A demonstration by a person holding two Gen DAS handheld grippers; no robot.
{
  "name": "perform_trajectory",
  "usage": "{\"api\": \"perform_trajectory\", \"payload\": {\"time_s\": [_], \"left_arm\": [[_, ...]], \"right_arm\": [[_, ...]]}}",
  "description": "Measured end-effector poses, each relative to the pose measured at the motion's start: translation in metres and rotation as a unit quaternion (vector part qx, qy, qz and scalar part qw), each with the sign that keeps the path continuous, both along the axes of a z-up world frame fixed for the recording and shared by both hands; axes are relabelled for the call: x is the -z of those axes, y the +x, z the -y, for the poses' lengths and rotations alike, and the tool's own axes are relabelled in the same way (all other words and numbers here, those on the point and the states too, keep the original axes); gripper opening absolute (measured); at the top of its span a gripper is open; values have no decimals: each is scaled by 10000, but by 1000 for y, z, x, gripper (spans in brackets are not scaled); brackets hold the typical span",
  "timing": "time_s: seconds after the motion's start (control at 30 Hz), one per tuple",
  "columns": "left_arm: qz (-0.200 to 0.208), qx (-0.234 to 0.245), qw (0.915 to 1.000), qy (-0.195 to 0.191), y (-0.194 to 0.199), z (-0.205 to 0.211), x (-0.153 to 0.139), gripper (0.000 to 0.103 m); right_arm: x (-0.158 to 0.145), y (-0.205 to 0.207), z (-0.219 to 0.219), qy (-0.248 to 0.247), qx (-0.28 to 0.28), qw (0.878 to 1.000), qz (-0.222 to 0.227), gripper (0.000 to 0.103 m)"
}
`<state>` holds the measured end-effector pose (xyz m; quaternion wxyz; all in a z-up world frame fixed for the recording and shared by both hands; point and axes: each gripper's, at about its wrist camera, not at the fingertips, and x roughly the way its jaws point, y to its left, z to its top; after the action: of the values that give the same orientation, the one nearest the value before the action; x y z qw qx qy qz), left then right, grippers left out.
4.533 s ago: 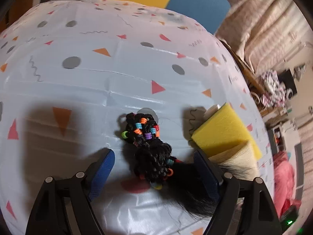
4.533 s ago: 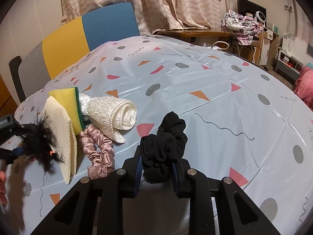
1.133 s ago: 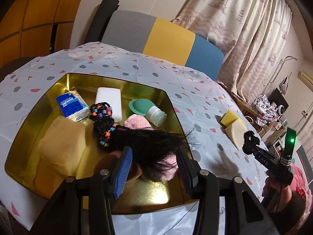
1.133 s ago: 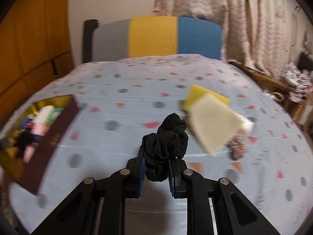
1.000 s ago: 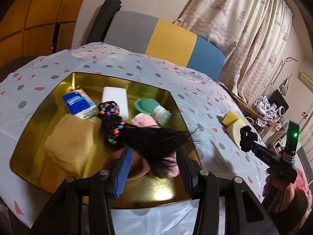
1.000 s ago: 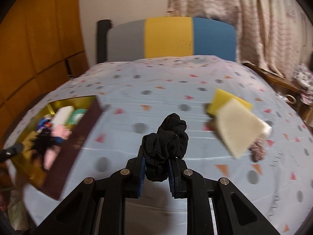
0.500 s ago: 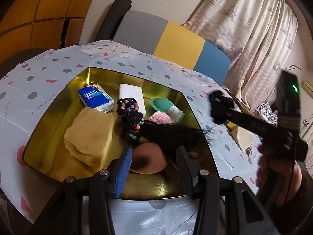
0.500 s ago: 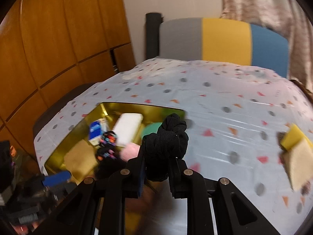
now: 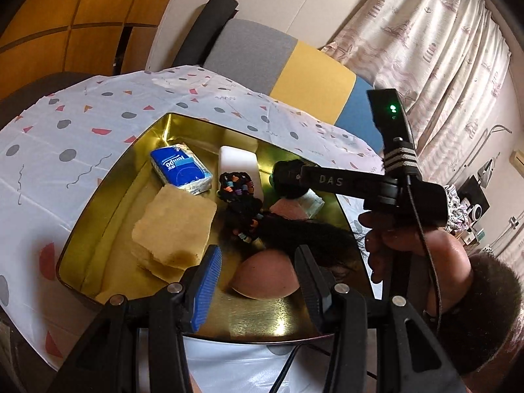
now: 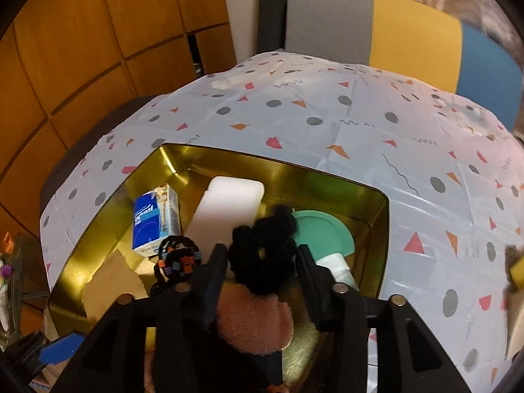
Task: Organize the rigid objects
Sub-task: 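Carry the black scrunchie into the tray and open the right gripper, then move the right gripper back toward the beige cloth and yellow scouring pad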
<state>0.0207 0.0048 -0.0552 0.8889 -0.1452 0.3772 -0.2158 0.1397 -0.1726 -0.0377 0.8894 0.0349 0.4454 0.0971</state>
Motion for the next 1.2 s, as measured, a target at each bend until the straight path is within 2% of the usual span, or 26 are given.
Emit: {"api": "perform_trajectory", "payload": {"time_s": [0.1, 0.33, 0.57, 0.83, 0.97, 1.2], "left_arm": [[-22, 8, 10000, -1, 0, 1, 2, 47], [-30, 37, 10000, 62, -2, 6, 3, 47], [62, 206, 9997, 72, -9, 15, -3, 47], [232, 592, 9978, 198, -25, 42, -10, 47], [163, 774, 9965, 255, -34, 57, -9, 47], [188, 1077, 9933, 381, -43, 85, -17, 47]], "right_arm": [[-5, -11, 7, 129, 108, 9998, 131, 51], [-28, -53, 25, 34, 280, 9975, 644, 62], [-36, -96, 56, -84, 629, 9940, 896, 67], [-9, -135, 106, -228, 1167, 9915, 519, 68], [11, -158, 144, -193, 1565, 9872, 252, 68], [34, -195, 196, -139, 2091, 9778, 72, 68]]}}
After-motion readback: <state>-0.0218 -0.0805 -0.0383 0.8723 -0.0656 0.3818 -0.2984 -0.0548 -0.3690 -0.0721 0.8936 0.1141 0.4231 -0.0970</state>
